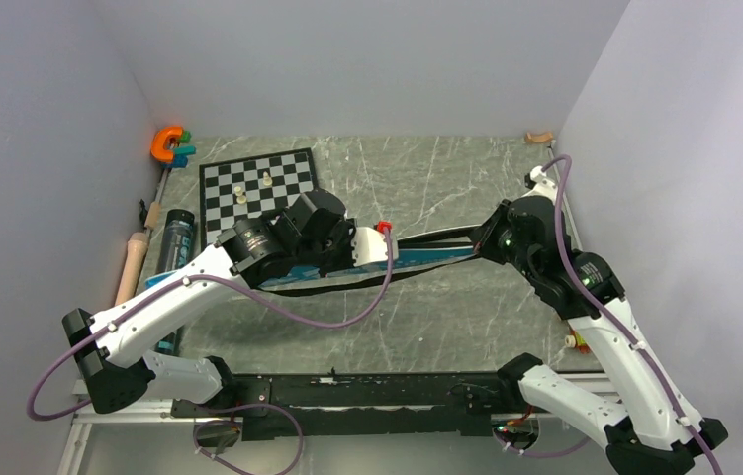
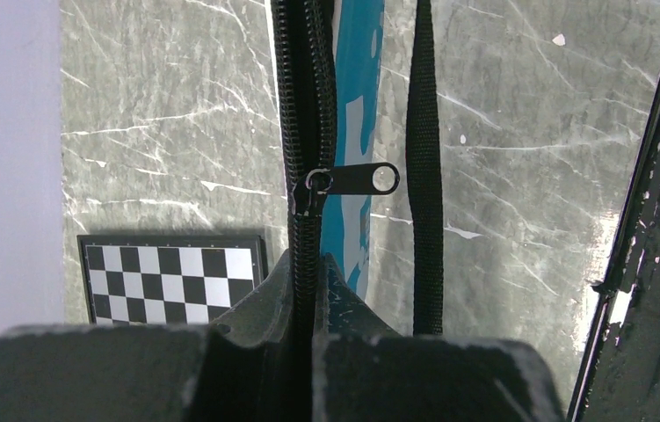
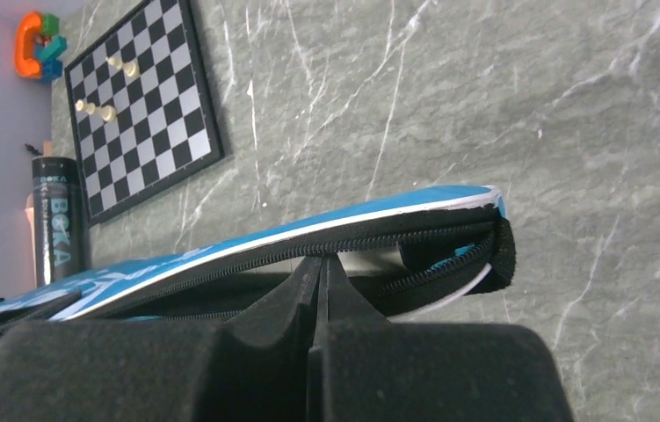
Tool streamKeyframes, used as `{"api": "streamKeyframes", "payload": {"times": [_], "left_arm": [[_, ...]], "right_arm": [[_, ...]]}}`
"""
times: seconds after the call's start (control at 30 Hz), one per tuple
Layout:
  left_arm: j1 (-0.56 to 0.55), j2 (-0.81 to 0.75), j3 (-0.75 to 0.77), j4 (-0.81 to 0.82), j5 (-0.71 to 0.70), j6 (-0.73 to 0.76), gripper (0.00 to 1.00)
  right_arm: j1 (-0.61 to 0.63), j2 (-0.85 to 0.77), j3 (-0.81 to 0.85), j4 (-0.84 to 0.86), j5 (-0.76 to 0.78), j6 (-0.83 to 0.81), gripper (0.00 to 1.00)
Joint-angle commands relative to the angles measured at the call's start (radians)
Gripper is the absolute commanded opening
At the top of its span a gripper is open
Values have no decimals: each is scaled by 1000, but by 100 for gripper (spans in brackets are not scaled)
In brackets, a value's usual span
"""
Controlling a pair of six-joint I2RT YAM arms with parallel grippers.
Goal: Pack up the badminton gear
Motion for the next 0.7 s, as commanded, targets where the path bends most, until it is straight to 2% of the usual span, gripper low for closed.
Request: {"api": "streamKeyframes", "payload": {"times": [0.0, 0.13, 0.2, 0.3, 0.43, 0.67], "left_arm": [[-3, -38, 53, 97, -11, 11, 0], [-3, -37, 49, 117, -38, -7, 0], [-2, -36, 46, 140, -53, -25, 0], [4, -30, 44, 176, -110, -51, 0], [21, -21, 69, 185, -111, -99, 0], [26, -12, 93, 181, -87, -122, 0]], "right_arm": [[-3, 12, 170, -29, 62, -65, 12], [-2, 55, 300, -35, -51, -97, 44], [-3, 61, 312, -21, -170, -84, 53], [-2, 27, 249, 65, -340, -38, 57], [-1, -28, 87, 199, -489, 56, 57], [-3, -45, -223, 624, -728, 225, 54]]}}
